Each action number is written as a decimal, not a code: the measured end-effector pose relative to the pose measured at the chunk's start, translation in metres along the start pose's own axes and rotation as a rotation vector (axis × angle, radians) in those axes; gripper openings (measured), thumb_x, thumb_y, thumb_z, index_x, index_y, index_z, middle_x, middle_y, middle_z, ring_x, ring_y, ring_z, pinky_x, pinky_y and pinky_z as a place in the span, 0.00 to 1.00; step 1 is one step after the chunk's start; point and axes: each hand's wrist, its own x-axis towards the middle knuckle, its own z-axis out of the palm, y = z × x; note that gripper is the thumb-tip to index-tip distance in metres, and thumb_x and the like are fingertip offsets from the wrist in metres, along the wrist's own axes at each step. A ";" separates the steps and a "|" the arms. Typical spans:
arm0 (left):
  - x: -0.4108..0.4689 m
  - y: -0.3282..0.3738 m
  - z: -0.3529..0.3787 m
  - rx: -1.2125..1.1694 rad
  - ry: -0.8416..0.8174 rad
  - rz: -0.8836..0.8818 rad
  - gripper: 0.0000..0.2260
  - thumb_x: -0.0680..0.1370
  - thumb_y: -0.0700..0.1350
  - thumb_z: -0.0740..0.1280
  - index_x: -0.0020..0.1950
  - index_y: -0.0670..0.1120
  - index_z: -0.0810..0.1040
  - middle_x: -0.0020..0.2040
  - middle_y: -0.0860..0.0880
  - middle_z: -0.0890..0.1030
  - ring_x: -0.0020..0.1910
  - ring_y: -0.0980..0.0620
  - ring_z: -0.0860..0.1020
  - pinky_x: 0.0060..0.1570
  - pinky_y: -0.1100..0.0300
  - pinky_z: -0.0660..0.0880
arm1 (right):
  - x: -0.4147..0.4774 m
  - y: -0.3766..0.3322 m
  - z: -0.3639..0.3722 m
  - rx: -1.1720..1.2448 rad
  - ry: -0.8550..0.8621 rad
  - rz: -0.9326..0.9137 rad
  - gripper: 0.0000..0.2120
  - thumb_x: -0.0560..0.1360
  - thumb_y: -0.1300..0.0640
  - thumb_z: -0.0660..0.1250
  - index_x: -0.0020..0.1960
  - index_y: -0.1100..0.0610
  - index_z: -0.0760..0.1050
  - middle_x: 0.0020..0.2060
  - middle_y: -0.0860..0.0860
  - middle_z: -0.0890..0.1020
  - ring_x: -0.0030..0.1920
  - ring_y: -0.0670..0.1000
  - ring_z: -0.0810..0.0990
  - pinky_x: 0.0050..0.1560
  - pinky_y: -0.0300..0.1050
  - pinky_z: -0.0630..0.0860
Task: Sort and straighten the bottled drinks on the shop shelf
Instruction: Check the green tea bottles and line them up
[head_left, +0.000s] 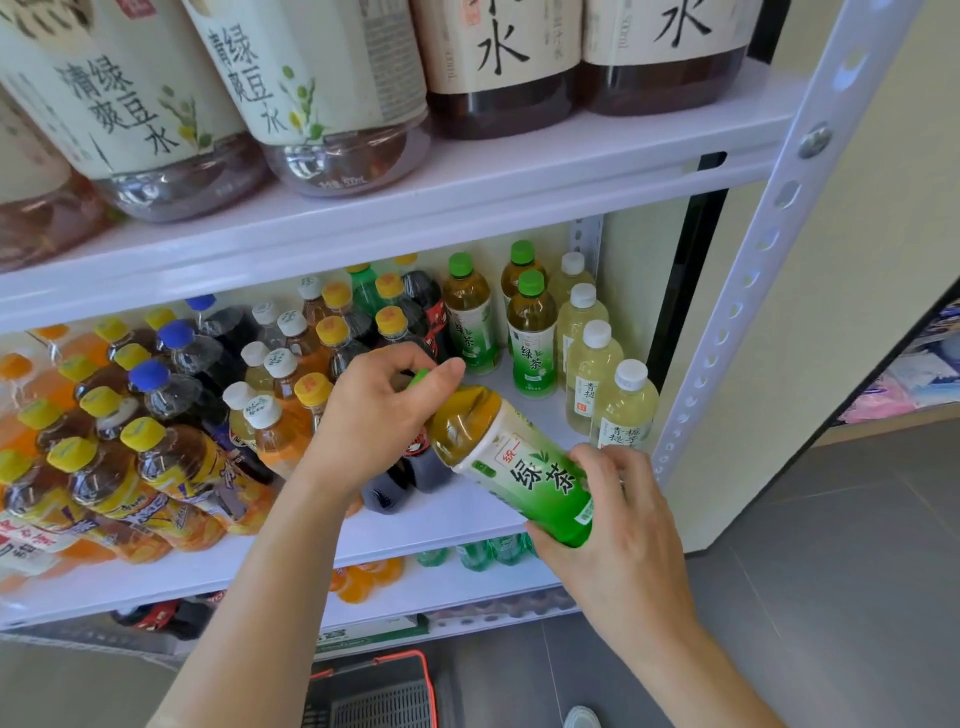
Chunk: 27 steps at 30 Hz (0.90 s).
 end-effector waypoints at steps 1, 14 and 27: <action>0.001 0.001 0.004 0.021 0.048 0.037 0.15 0.78 0.57 0.67 0.37 0.48 0.78 0.25 0.48 0.76 0.25 0.56 0.72 0.27 0.61 0.70 | 0.002 0.000 -0.001 0.012 -0.031 0.017 0.35 0.59 0.52 0.83 0.59 0.54 0.69 0.49 0.52 0.73 0.43 0.56 0.76 0.37 0.51 0.78; 0.068 0.006 0.071 0.560 0.096 0.302 0.14 0.78 0.59 0.66 0.49 0.48 0.78 0.41 0.47 0.83 0.41 0.44 0.81 0.38 0.52 0.76 | 0.044 0.024 0.000 -0.122 -0.176 0.069 0.30 0.71 0.60 0.71 0.71 0.60 0.67 0.71 0.63 0.65 0.74 0.64 0.60 0.72 0.58 0.64; 0.126 -0.008 0.121 0.717 0.018 0.317 0.17 0.80 0.59 0.63 0.49 0.45 0.75 0.41 0.46 0.80 0.39 0.44 0.79 0.34 0.56 0.68 | 0.068 0.026 0.006 -0.345 -0.259 0.112 0.32 0.74 0.53 0.66 0.74 0.61 0.61 0.72 0.66 0.60 0.74 0.65 0.56 0.75 0.54 0.54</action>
